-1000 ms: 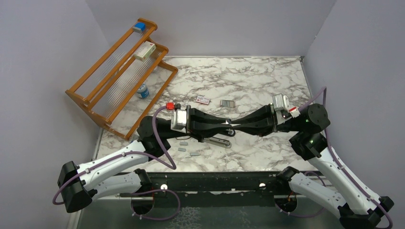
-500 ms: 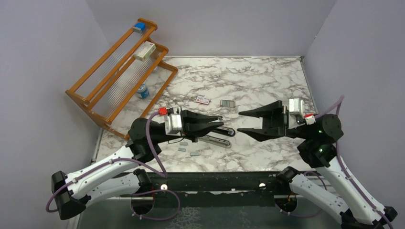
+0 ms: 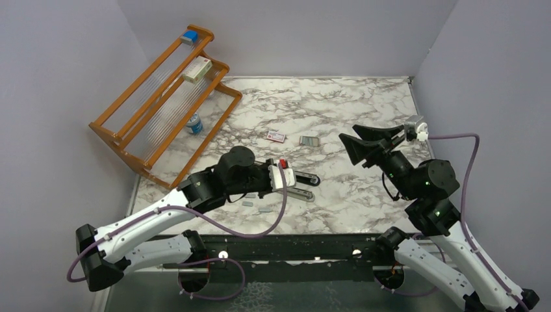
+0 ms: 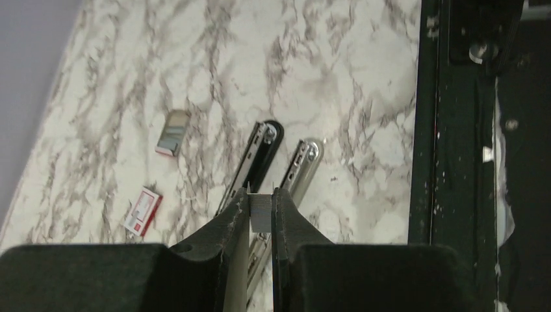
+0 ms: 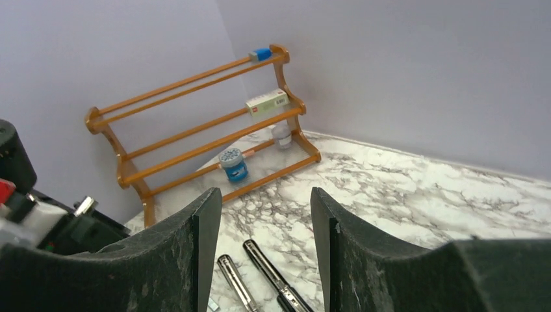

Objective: Load the staples into the stapler

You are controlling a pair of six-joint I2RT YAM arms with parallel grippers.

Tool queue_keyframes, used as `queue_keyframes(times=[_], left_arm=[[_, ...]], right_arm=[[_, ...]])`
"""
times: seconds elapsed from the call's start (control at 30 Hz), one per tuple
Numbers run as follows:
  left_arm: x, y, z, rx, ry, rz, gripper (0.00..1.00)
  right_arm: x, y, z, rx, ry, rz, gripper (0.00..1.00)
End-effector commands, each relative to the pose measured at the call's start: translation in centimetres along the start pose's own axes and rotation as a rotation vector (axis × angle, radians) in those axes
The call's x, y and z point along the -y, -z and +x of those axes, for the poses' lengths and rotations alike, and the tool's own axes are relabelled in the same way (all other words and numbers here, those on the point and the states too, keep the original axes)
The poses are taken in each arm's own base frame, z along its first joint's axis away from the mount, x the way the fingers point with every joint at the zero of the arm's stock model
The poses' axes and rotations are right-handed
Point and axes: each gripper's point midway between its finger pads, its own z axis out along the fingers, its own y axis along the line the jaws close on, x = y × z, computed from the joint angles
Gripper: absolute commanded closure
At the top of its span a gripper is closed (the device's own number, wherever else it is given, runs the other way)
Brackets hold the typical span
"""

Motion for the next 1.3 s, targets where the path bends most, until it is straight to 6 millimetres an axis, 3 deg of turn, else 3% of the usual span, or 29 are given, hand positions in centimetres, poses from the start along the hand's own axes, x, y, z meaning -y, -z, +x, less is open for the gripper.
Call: queue_keyframes(times=[0.0,0.27,0.47,0.73,0.97,1.27], left_arm=[[1.1,0.0,5.5,-0.230,-0.053,0.072,1.00],[2.4,-2.1,12.7,-0.516,-0.060,0.191,1.00],[2.9,-2.6,16.7,-0.658,-0.100,0.249,1.00],[3.9,-2.6,19.9,-0.753,-0.125,0.319,1.00],[3.4,-2.2,22.9,-0.848,-0.144,0.338,1.00],[2.9,-2.9,23.7,-0.860,-0.141,0.359,1.00]], right_arm=[[1.5,0.8,0.1,0.002,-0.038,0.095,0.44],[1.9,1.6,0.7,-0.016,-0.051,0.121,0.44],[1.8,1.6,1.1,-0.048,-0.052,0.121,0.44],[1.5,1.8,1.2,-0.074,-0.051,0.108,0.44],[1.0,1.8,1.9,-0.111,-0.051,0.078,0.44],[-0.1,1.6,3.1,-0.173,-0.048,0.010,0.43]])
